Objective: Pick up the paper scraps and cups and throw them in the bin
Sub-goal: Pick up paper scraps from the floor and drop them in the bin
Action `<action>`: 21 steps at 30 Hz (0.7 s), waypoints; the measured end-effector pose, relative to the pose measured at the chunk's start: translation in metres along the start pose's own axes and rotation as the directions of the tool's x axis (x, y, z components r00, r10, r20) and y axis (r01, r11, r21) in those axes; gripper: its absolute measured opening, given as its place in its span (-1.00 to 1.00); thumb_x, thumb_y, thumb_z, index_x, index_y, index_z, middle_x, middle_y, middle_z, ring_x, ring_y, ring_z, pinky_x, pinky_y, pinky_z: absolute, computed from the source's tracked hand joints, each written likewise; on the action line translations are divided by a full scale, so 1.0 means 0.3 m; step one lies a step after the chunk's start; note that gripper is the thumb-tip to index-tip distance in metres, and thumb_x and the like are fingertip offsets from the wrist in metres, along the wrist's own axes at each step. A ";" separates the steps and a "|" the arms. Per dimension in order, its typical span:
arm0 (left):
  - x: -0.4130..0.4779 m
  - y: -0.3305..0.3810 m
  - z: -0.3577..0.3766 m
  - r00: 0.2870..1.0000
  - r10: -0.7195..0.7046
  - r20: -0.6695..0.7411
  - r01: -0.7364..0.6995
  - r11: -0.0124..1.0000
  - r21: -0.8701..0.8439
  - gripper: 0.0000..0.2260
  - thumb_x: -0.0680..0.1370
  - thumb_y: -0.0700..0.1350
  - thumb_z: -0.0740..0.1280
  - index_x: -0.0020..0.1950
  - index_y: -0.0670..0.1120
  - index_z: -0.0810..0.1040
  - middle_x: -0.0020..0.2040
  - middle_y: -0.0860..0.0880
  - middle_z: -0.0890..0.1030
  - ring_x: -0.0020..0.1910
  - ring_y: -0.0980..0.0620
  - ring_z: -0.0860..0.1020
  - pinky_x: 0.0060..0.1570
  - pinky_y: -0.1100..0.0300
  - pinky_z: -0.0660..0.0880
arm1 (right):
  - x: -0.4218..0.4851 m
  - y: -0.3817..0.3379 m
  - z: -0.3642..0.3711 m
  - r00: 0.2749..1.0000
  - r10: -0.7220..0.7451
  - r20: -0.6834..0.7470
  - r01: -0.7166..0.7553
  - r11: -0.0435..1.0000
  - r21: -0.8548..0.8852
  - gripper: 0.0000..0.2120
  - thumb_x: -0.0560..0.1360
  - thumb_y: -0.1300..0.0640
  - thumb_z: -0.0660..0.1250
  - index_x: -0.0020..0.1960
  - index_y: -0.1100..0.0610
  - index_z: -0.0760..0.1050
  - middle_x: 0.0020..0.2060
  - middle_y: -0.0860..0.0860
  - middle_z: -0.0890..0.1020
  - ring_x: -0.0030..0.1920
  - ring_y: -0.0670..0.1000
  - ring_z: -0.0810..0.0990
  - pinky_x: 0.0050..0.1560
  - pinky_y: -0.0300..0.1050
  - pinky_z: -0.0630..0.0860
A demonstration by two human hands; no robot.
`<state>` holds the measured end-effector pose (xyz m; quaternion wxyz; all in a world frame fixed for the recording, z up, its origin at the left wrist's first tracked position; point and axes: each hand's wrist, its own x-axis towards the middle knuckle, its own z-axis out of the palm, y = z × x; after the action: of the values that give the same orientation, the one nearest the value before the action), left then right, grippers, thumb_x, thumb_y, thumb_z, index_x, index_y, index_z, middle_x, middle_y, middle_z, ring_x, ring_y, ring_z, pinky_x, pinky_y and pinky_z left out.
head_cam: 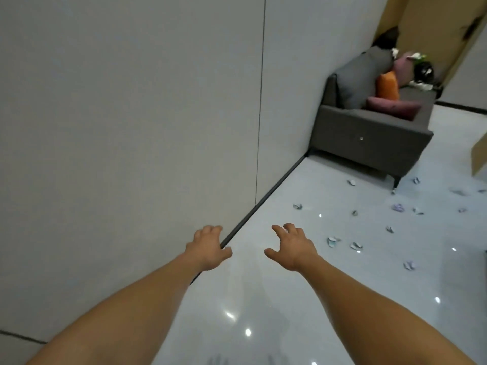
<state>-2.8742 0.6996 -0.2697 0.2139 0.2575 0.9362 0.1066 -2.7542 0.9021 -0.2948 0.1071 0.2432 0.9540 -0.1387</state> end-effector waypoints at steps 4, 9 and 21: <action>0.150 0.236 0.001 0.993 0.113 0.027 -0.114 0.991 0.062 -0.36 0.51 0.17 0.24 0.52 0.00 0.13 0.49 -0.05 0.19 0.45 -0.11 0.17 0.37 -0.07 0.25 | 0.014 0.195 -0.045 0.995 0.102 -0.020 -0.101 0.993 0.061 -0.27 0.49 -0.33 0.17 0.55 -0.09 0.04 0.52 0.03 0.15 0.47 0.12 0.17 0.33 0.12 0.34; 0.355 0.449 0.035 0.970 0.219 0.109 -0.230 0.968 0.100 -0.35 0.52 0.18 0.22 0.53 -0.01 0.11 0.52 -0.05 0.17 0.47 -0.10 0.16 0.38 -0.09 0.25 | 0.090 0.393 -0.076 0.970 0.242 0.003 -0.240 0.962 0.126 -0.26 0.49 -0.33 0.19 0.55 -0.09 0.03 0.53 0.02 0.13 0.49 0.11 0.14 0.35 0.13 0.31; 0.981 0.810 -0.021 0.904 0.336 0.265 -0.370 0.925 0.089 -0.33 0.52 0.16 0.25 0.54 -0.05 0.10 0.50 -0.09 0.20 0.45 -0.14 0.20 0.34 -0.07 0.31 | 0.473 0.750 -0.214 0.879 0.471 0.078 -0.477 0.857 0.198 -0.31 0.53 -0.20 0.24 0.55 0.00 0.10 0.49 0.01 0.20 0.45 0.11 0.22 0.31 0.05 0.38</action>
<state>-2.9993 1.0596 -0.2906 0.2867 0.4482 0.8455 0.0463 -2.7736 1.1739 -0.3208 0.1244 0.4783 0.8431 -0.2117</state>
